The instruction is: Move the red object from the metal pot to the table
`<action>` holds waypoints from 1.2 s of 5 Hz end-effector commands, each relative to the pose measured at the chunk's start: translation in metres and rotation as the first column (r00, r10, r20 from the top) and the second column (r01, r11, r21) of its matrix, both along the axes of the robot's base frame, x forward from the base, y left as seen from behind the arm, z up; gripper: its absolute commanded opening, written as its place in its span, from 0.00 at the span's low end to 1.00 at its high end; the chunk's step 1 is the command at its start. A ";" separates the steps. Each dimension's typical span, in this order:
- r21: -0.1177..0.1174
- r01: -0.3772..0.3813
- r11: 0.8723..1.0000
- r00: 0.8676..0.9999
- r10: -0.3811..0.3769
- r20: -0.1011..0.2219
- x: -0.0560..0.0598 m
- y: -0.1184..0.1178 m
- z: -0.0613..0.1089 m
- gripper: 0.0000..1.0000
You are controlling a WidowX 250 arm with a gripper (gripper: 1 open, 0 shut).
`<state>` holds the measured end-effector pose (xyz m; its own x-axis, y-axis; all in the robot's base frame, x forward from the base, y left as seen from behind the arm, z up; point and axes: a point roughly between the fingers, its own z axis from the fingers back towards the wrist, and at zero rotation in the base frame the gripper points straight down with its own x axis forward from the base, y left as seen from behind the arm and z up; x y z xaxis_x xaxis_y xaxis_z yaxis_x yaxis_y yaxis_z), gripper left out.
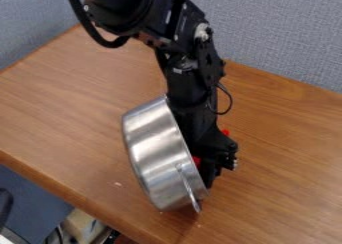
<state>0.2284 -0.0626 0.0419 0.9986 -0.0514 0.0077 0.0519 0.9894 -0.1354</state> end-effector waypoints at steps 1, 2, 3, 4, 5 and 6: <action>-0.008 -0.014 1.000 0.999 0.014 -0.052 -0.012 0.001 -0.008 0.00; -0.011 -0.011 1.000 0.998 0.010 -0.060 -0.013 0.001 -0.009 0.00; -0.014 -0.008 1.000 0.998 0.007 -0.069 -0.014 0.001 -0.010 0.00; -0.016 -0.005 1.000 0.997 0.004 -0.079 -0.015 0.001 -0.010 1.00; -0.017 -0.006 1.000 0.997 0.004 -0.081 -0.015 0.000 -0.009 1.00; -0.018 -0.006 1.000 0.997 0.005 -0.081 -0.016 -0.001 -0.008 1.00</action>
